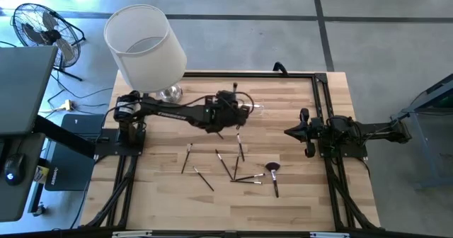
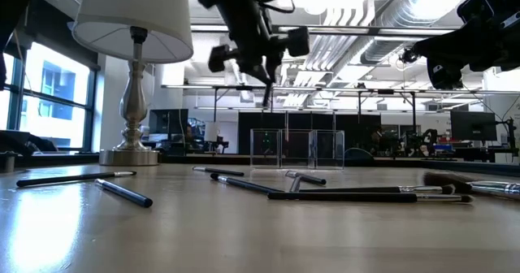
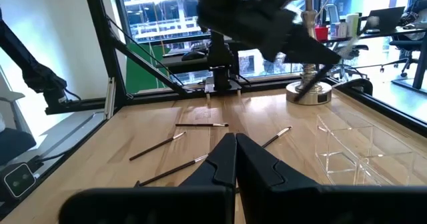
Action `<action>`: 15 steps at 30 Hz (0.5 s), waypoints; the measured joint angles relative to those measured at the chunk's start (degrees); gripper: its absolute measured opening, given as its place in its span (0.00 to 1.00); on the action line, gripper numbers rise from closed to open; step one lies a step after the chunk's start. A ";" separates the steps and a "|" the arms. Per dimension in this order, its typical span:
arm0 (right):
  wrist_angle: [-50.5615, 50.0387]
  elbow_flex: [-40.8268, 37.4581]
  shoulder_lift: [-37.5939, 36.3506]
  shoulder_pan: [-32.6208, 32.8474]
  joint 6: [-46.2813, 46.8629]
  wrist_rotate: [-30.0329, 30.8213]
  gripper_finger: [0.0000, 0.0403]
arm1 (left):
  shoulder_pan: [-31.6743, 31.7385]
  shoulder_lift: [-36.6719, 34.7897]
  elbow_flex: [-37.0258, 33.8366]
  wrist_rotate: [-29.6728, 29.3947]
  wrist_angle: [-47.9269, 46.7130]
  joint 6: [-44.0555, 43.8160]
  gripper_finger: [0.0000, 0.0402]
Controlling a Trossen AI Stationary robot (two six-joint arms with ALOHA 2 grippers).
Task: Put items in baskets/containers
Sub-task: Put the foundation brush into the transparent organizer
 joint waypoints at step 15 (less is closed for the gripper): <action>-0.02 0.00 0.00 0.01 0.00 -0.01 0.00 | 4.30 0.14 -22.85 7.37 55.60 23.01 0.09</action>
